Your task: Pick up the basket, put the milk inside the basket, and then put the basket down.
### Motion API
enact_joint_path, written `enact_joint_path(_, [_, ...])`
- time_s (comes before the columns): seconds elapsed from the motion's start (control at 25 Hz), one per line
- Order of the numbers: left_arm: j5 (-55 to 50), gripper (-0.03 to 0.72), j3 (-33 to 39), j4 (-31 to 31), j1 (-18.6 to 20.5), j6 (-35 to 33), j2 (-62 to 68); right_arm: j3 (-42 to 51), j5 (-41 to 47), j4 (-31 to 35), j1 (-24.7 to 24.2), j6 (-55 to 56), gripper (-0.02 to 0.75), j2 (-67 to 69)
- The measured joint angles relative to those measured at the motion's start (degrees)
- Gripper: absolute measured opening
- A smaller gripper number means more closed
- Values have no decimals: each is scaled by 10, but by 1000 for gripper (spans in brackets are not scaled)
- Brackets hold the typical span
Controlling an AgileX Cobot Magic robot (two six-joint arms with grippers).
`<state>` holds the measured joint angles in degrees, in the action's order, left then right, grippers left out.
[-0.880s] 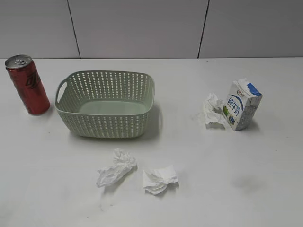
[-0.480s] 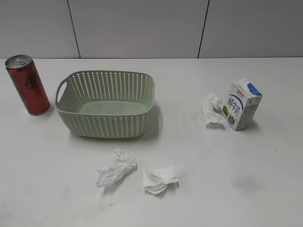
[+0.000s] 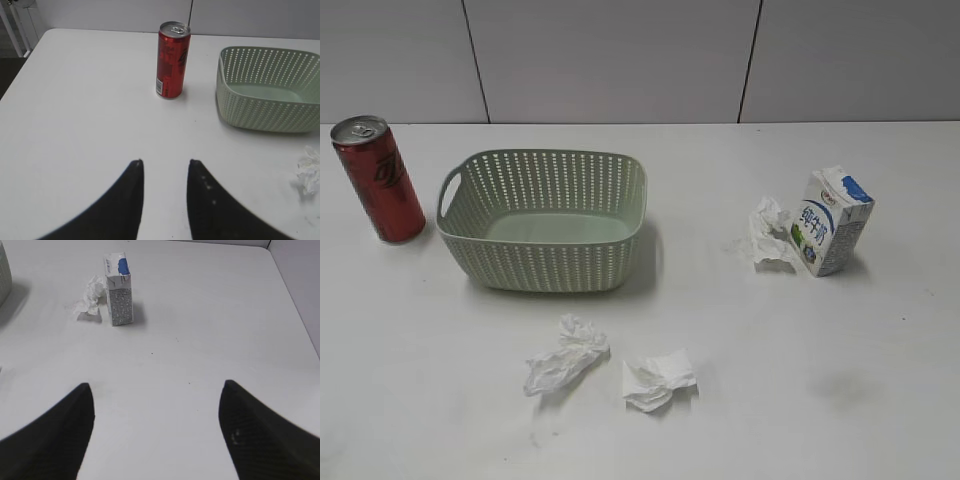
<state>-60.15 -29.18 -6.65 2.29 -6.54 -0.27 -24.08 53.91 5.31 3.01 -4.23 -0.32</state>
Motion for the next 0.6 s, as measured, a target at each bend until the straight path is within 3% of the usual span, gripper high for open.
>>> enact_joint_path(0.2, [0, 256, 0, 7, 0, 0, 0, 0, 0, 0, 0, 0, 591, 0])
enact_joint_path(0.28, [0, 353, 0, 11, 0, 0, 0, 0, 0, 0, 0, 0, 591, 0])
enact_joint_path(0.4, [0, 578, 0, 12, 0, 0, 0, 0, 0, 0, 0, 0, 591, 0])
enact_joint_path(0.6, [43, 638, -12, 12, 0, 0, 19, 0, 0, 0, 0, 0, 591, 0])
